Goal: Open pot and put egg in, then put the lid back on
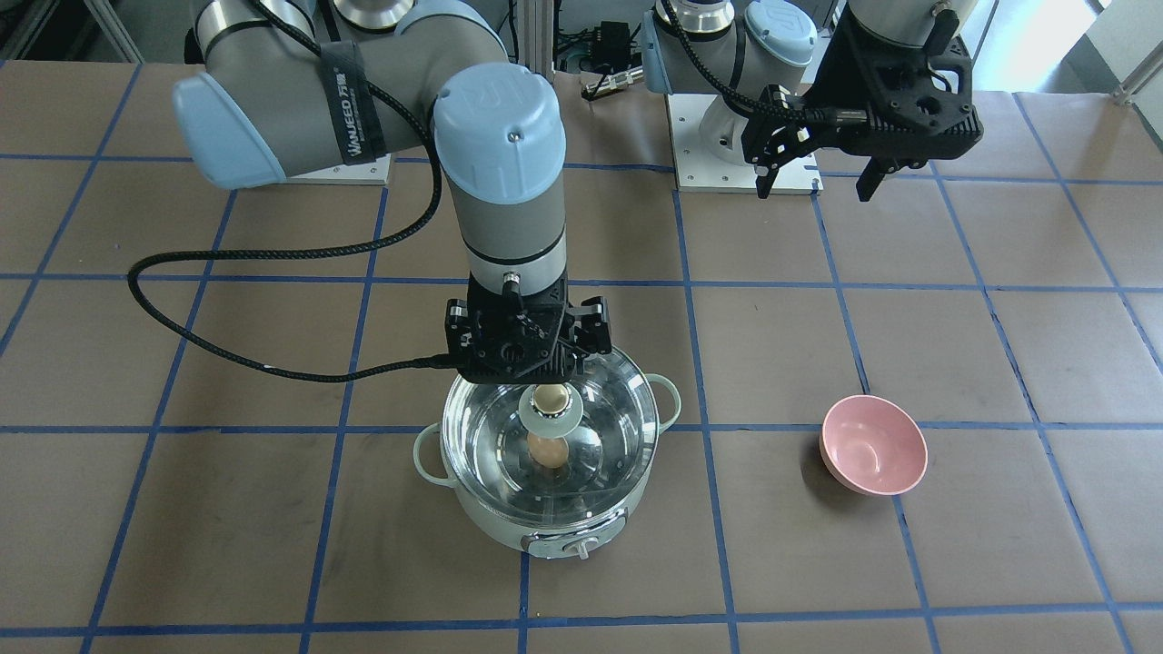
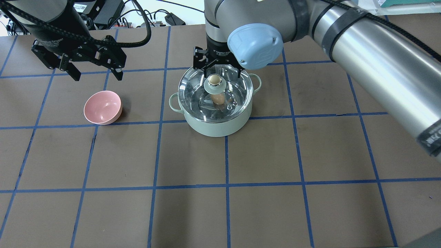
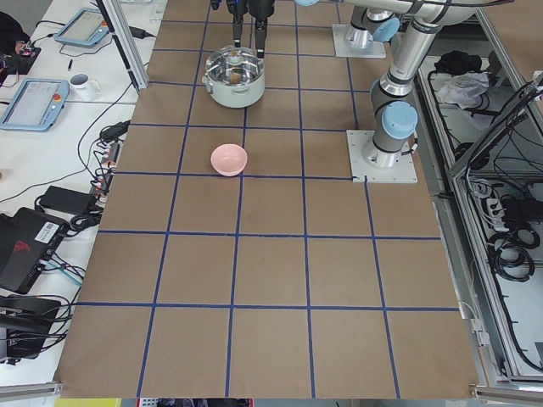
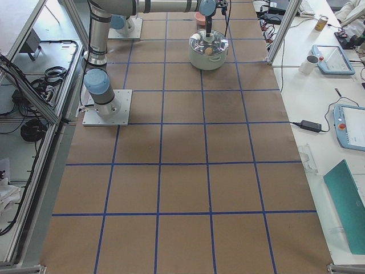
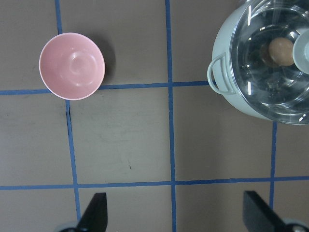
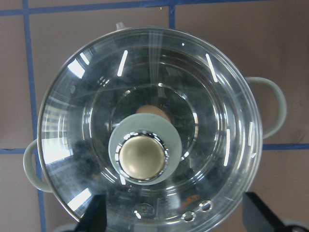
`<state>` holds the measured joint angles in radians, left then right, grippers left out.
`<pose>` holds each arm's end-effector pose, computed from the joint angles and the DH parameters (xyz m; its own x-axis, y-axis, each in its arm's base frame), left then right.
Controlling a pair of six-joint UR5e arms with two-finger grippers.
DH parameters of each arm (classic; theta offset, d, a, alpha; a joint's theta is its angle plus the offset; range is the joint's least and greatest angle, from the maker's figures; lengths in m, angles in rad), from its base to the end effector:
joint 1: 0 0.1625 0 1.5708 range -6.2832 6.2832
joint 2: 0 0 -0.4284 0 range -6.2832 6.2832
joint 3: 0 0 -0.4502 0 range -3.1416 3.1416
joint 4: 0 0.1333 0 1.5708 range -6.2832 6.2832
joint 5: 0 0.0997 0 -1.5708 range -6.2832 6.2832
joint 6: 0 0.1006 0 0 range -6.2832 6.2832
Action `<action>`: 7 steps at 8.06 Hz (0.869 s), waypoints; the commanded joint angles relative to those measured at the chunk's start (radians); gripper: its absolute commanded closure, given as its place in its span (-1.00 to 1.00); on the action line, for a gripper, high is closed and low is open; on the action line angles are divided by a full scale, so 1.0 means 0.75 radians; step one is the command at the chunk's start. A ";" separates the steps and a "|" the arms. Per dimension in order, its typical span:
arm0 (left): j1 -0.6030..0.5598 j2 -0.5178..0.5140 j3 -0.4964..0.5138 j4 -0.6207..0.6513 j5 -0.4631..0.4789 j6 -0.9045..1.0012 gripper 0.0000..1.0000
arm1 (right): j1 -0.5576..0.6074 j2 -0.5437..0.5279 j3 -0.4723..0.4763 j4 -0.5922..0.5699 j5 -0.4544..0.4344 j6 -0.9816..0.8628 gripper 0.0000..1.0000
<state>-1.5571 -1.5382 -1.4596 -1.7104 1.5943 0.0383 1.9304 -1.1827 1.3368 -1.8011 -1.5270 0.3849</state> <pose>-0.1236 -0.5335 0.5550 -0.9994 0.0245 -0.0236 0.0246 0.9997 -0.0033 0.3802 -0.6199 0.3973 -0.9974 0.0217 -0.0690 0.0255 0.9982 -0.0542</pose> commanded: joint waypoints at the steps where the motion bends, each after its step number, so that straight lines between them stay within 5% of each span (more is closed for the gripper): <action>1: 0.000 0.002 -0.001 0.000 0.001 0.000 -1.00 | -0.198 -0.159 0.009 0.204 0.001 -0.120 -1.00; 4: 0.000 0.002 -0.001 0.000 0.001 0.002 -1.00 | -0.434 -0.321 0.056 0.285 -0.111 -0.404 -1.00; 7: -0.002 -0.001 -0.007 0.043 -0.009 -0.002 -1.00 | -0.488 -0.362 0.124 0.283 -0.144 -0.525 -1.00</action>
<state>-1.5581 -1.5382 -1.4627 -1.6943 1.5920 0.0378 1.5855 -1.4385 1.4036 -1.5900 -1.6197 0.0225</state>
